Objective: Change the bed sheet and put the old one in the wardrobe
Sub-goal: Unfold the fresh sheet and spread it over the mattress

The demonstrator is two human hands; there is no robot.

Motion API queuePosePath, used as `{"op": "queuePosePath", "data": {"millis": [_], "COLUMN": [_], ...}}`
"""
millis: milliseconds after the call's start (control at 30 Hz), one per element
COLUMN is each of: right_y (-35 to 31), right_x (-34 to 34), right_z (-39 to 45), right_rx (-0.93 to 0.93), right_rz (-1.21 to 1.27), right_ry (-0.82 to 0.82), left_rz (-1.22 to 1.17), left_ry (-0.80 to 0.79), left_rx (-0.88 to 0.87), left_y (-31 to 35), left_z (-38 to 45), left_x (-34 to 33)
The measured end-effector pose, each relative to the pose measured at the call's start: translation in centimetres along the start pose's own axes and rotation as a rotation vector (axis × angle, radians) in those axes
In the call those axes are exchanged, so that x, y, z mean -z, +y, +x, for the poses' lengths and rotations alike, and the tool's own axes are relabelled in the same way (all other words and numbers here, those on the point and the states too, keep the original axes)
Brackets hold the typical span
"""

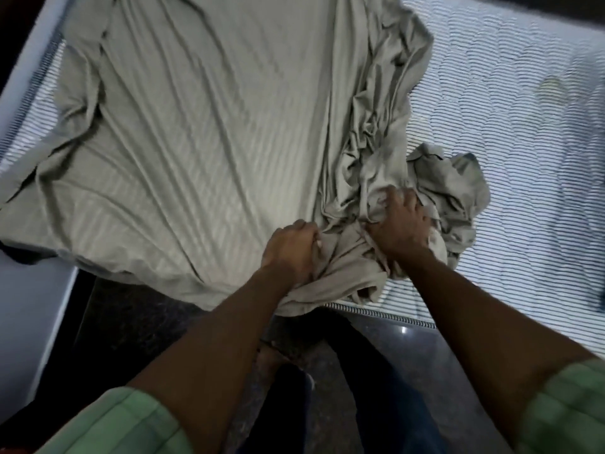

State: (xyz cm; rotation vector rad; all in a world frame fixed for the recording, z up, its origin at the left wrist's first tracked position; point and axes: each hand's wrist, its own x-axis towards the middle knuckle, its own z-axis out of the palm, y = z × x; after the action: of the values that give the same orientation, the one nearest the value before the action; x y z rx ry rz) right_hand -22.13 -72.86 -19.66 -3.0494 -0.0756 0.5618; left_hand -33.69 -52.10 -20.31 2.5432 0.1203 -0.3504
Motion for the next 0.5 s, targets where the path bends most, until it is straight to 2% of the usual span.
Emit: {"op": "queuePosePath", "data": {"millis": [67,133,267,300,400,467,500], "right_y": [2.9,5.5,7.3,8.2,12.3,15.3,16.5], "right_x": [0.2,0.6,1.6,1.8,1.0,-0.1,-0.3], "right_z": [1.5,2.8,5.8,6.8,9.4,10.6,10.6], "right_rx": [-0.081,-0.046,0.051,0.084,0.251,0.378,0.450], "right_rz": [0.190,0.396,0.970,0.984,0.685,0.259,0.087], "right_ry": [-0.029,-0.092,-0.419,-0.416,-0.189,0.141,0.227], "left_rz": [-0.030,-0.014,0.088,0.095,0.116,0.165,0.196], "left_ry": [0.038,0.057,0.079,0.087,0.143,0.167,0.170], "left_rx": [-0.023,-0.071,-0.164,-0.158,0.000,0.183,0.256], "left_y": [2.0,3.7,7.0,8.4,12.8,15.3,16.2], "left_z": [1.4,2.7,5.0,5.4,5.9,6.5,6.8], "left_x": [-0.9,-1.8,-3.3,-4.0,-6.4,-8.4,-9.2]}}
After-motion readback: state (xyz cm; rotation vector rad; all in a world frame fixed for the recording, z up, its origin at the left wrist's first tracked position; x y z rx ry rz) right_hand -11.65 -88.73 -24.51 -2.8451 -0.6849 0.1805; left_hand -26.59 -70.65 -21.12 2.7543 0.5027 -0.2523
